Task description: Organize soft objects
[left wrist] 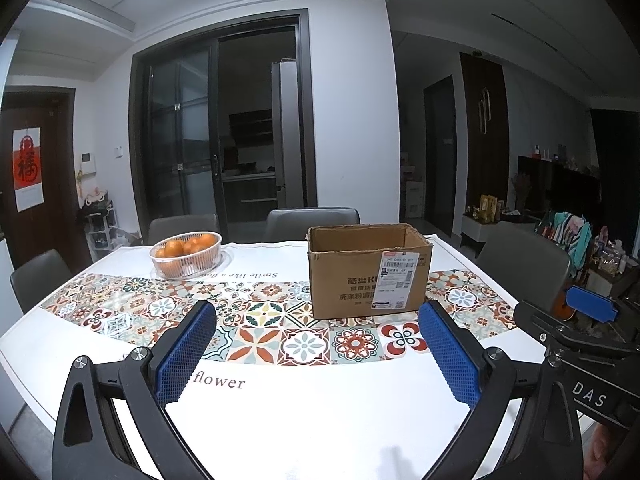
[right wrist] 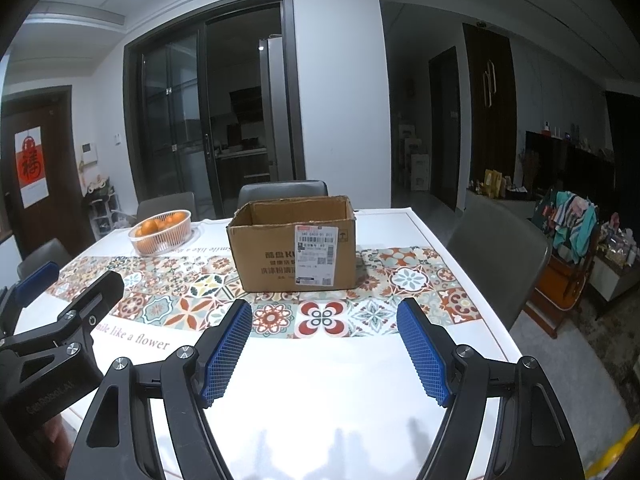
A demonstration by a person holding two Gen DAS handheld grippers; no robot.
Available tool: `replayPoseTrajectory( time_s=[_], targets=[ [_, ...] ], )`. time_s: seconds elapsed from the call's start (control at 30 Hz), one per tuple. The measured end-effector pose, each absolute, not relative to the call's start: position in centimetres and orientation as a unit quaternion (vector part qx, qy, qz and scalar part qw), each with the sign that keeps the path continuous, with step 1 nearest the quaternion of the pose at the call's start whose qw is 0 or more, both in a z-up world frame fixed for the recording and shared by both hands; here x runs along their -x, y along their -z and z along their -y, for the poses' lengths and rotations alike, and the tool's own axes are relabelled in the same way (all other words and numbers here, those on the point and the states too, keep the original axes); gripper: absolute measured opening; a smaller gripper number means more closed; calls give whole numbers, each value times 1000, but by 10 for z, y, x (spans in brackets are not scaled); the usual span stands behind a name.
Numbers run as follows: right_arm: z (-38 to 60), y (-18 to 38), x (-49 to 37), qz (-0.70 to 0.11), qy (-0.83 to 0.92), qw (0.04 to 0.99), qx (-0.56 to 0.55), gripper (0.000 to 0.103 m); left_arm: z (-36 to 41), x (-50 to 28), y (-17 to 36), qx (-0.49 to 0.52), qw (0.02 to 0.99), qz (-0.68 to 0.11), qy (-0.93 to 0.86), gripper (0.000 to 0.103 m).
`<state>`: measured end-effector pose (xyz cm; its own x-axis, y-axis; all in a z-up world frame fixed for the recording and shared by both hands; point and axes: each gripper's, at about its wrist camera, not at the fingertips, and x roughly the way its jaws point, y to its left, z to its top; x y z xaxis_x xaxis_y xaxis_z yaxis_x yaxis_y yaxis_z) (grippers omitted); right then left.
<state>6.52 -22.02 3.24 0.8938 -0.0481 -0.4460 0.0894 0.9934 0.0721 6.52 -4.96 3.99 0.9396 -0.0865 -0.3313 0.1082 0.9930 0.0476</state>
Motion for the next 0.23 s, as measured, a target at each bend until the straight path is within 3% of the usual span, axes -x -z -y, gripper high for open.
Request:
replayPoseTrajectory(
  time_s=[0.23],
  targets=[
    [221, -31, -65, -227, 35, 972, -47, 76, 49, -66, -39, -34, 984, -167, 47, 103]
  ],
)
